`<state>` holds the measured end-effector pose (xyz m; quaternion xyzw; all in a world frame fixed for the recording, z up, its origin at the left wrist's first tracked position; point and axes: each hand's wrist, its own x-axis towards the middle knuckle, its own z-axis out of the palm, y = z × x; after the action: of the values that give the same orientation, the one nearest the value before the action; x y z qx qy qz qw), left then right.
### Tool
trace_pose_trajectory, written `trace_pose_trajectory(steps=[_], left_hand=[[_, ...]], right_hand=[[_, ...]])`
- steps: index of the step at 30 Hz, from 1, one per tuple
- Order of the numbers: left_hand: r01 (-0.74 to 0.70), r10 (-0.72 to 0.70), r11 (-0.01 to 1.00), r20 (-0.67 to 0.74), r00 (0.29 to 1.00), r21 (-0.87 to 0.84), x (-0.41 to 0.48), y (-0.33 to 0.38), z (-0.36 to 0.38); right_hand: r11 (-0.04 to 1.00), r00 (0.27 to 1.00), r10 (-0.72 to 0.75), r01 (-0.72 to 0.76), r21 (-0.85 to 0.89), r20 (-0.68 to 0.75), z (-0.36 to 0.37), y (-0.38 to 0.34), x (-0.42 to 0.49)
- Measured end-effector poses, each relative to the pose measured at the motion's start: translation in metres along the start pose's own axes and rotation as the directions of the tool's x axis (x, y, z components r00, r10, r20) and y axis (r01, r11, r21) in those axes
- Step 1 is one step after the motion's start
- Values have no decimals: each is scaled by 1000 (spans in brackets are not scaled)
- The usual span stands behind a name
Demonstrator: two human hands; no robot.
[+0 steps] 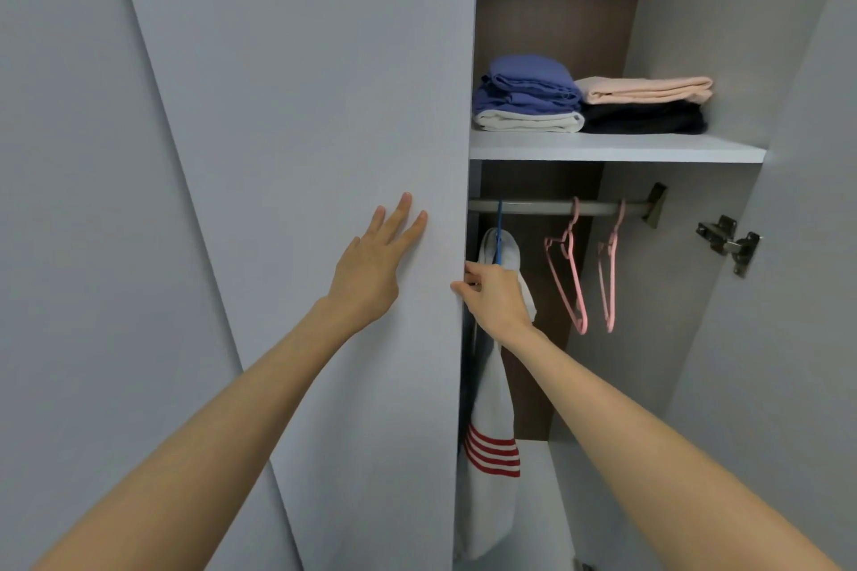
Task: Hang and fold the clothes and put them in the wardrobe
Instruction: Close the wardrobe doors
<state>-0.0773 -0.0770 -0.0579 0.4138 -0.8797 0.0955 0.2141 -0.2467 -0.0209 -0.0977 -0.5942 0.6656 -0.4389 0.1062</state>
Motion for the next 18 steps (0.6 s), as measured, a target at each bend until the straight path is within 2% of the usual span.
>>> trace_pose_trajectory(steps=[9,18], left_hand=[[34,-36,998,36,999,59,23,-1,7],[80,-80,997,38,996,4,24,6,5]], right_hand=[[1000,999,25,-25,-3,31,3,9,30],[995,995,86,-84,-44,49,3,8,38]])
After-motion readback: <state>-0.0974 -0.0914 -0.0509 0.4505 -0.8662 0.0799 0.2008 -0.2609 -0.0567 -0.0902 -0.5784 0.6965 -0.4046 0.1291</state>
